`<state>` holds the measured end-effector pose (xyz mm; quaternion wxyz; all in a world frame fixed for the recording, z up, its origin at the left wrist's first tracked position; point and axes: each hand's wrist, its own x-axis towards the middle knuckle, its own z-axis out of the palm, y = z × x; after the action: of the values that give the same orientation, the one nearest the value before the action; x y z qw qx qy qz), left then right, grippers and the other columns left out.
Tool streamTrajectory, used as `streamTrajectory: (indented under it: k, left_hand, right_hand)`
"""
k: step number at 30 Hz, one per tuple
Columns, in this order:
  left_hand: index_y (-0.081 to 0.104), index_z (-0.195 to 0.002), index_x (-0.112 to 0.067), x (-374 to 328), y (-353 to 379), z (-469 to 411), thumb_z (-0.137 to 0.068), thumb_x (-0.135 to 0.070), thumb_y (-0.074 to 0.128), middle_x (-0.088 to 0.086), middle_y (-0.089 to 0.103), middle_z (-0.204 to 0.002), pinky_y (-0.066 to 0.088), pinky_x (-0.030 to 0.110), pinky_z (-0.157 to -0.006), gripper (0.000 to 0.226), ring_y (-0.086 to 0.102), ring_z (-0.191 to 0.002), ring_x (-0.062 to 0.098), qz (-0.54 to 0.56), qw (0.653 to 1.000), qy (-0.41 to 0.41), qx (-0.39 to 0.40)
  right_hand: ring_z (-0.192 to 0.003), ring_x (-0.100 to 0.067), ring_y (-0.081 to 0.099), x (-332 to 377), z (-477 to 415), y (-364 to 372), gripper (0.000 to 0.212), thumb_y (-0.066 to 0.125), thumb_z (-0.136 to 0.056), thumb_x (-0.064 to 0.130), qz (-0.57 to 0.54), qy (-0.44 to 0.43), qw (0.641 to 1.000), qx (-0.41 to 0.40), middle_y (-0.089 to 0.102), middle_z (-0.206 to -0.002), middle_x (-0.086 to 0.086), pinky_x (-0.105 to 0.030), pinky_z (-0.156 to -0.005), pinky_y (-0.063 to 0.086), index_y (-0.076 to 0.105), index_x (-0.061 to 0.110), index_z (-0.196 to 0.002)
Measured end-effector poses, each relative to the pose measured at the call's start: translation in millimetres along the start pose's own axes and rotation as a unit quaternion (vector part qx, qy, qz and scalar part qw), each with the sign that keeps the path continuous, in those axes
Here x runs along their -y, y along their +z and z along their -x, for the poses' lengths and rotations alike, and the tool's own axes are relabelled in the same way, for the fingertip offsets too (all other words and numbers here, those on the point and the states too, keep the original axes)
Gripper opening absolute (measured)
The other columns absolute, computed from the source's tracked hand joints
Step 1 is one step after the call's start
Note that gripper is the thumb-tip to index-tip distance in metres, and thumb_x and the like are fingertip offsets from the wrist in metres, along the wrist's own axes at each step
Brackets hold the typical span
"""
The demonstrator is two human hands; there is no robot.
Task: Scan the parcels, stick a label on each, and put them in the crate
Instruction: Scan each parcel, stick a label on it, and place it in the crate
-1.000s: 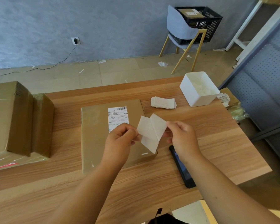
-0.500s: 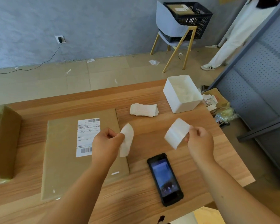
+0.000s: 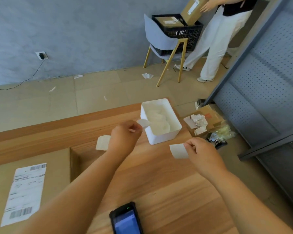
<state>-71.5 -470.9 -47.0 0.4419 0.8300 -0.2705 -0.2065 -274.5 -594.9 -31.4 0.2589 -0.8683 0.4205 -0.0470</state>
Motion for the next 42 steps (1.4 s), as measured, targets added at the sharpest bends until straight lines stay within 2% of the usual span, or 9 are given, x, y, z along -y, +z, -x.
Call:
streamTrajectory:
  k: [7, 11, 15, 19, 23, 25, 28, 34, 42]
  left_hand:
    - [0.071, -0.096, -0.015, -31, 60, -66, -0.090, -0.014, 0.053, 0.005, 0.062, -0.092, 0.035, 0.026, -0.061, 0.019, 0.057, -0.077, 0.023, -0.201, 0.963, 0.178, -0.037]
    - [0.064, -0.103, -0.023, -24, 80, -84, -0.088, -0.009, 0.043, -0.001, 0.055, -0.096, 0.028, 0.032, -0.067, 0.029, 0.050, -0.087, 0.022, -0.510, 0.830, 0.210, 0.081]
    - [0.054, -0.117, -0.028, -11, 85, -84, -0.089, -0.018, 0.042, -0.006, 0.055, -0.109, 0.027, 0.036, -0.072, 0.032, 0.043, -0.103, 0.023, -0.565, 0.787, 0.217, 0.116]
    - [0.045, -0.132, -0.039, -10, 75, -66, -0.097, -0.039, 0.036, -0.007, 0.046, -0.132, 0.032, 0.041, -0.089, 0.036, 0.040, -0.116, 0.024, -0.479, 0.852, 0.191, 0.097]
    - [0.064, -0.111, -0.031, -10, 53, -25, -0.091, -0.039, 0.052, -0.012, 0.059, -0.102, 0.045, 0.032, -0.081, 0.025, 0.058, -0.091, 0.008, -0.218, 0.965, 0.136, 0.045]
    - [0.067, -0.090, -0.035, -7, 41, 1, -0.088, -0.038, 0.056, -0.019, 0.061, -0.084, 0.045, 0.019, -0.066, 0.011, 0.056, -0.073, -0.005, -0.108, 0.989, 0.081, 0.063]
    - [0.064, -0.071, -0.039, 7, 27, 41, -0.087, -0.044, 0.056, -0.020, 0.066, -0.073, 0.039, 0.015, -0.059, 0.018, 0.057, -0.073, -0.008, -0.018, 0.995, -0.017, 0.099]
    - [0.071, -0.087, -0.028, 35, -3, 99, -0.082, -0.061, 0.049, -0.013, 0.072, -0.078, 0.048, 0.023, -0.066, 0.040, 0.066, -0.070, 0.006, 0.135, 0.962, -0.187, 0.143]
    - [0.070, -0.077, -0.018, 74, -66, 134, -0.080, -0.028, 0.071, -0.001, 0.070, -0.072, 0.047, 0.014, -0.056, 0.010, 0.061, -0.060, 0.004, 0.160, 0.967, -0.190, 0.059]
  right_hand:
    - [-0.073, -0.004, 0.052, -28, -34, -16, 0.022, 0.048, -0.097, 0.024, -0.048, -0.003, 0.998, -0.028, 0.051, -0.084, 0.014, -0.016, -0.055, 0.032, 0.053, 0.029, -0.077]
    - [-0.078, -0.007, 0.056, -42, -38, -17, 0.020, 0.049, -0.097, 0.024, -0.089, 0.020, 0.995, -0.037, 0.058, -0.086, 0.008, -0.020, -0.060, 0.041, 0.056, 0.027, -0.078]
    - [-0.071, -0.006, 0.053, -53, -36, -13, 0.022, 0.051, -0.096, 0.022, -0.109, 0.021, 0.993, -0.035, 0.057, -0.082, 0.007, -0.015, -0.057, 0.037, 0.058, 0.025, -0.075]
    - [-0.072, -0.003, 0.051, -54, -30, -8, 0.020, 0.054, -0.095, 0.022, -0.125, 0.004, 0.992, -0.034, 0.055, -0.081, 0.010, -0.011, -0.059, 0.039, 0.059, 0.030, -0.076]
    - [-0.088, 0.010, 0.054, -44, -17, -2, 0.020, 0.058, -0.092, 0.023, -0.173, -0.021, 0.985, 0.003, 0.058, -0.094, 0.020, -0.006, -0.069, 0.044, 0.059, 0.042, -0.085]
    - [-0.093, 0.009, 0.056, -36, -8, 3, 0.019, 0.058, -0.091, 0.024, -0.215, -0.040, 0.975, 0.023, 0.060, -0.097, 0.021, -0.004, -0.074, 0.043, 0.060, 0.042, -0.091]
    - [-0.100, 0.002, 0.058, -21, 9, 15, 0.019, 0.052, -0.088, 0.027, -0.273, -0.071, 0.958, 0.049, 0.062, -0.101, 0.023, -0.007, -0.080, 0.043, 0.065, 0.035, -0.098]
    - [-0.106, -0.004, 0.059, 15, 43, 47, 0.032, 0.044, -0.089, 0.011, -0.281, -0.155, 0.939, 0.122, 0.061, -0.106, 0.020, -0.015, -0.089, 0.045, 0.066, 0.019, -0.110]
    - [-0.114, 0.002, 0.055, 77, 86, 87, 0.034, 0.049, -0.095, 0.006, -0.298, -0.159, 0.921, 0.193, 0.061, -0.116, 0.025, -0.015, -0.092, 0.045, 0.066, 0.028, -0.114]
